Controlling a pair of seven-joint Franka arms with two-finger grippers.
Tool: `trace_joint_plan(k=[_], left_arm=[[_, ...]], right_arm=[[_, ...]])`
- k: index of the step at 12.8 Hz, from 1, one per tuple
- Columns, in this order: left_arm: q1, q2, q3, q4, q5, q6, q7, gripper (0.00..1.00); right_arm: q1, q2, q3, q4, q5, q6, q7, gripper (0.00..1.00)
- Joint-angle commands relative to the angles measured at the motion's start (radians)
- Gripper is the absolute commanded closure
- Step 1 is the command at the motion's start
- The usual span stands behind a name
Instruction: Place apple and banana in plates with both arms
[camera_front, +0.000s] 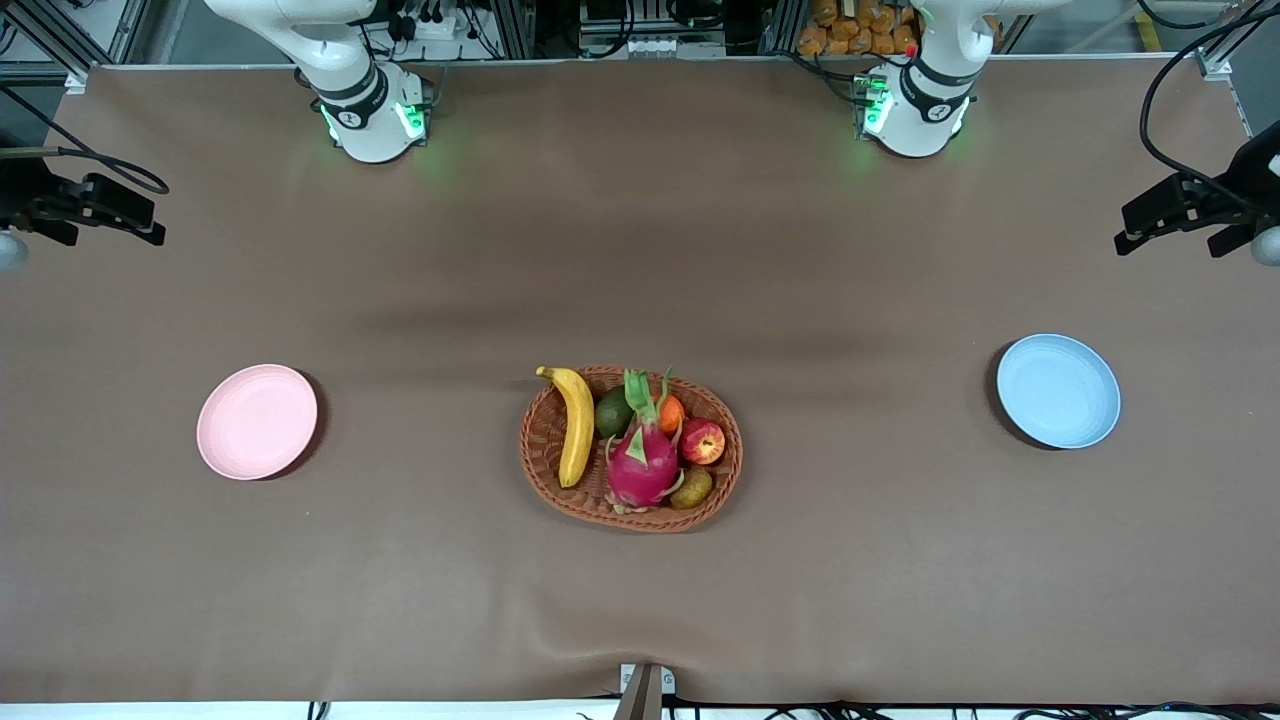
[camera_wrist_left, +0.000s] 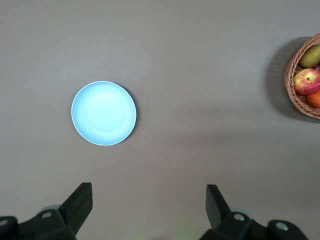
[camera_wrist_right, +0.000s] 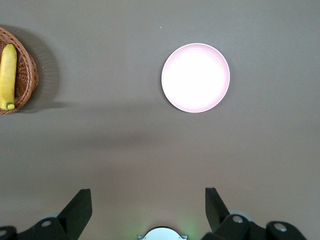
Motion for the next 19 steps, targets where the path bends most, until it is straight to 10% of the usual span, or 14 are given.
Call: trace_joint_plan(k=[1, 19], left_arm=[[-0.004, 0.014, 0.001, 0.027, -0.009, -0.021, -0.011, 0.0], [-0.03, 0.357, -0.203, 0.036, -0.218, 0.24, 0.323, 0.0]], right_arm=[[0.006, 0.014, -0.005, 0.026, 0.0, -0.017, -0.006, 0.0], [0.011, 0.03, -0.004, 0.025, 0.0, -0.011, -0.005, 0.0]])
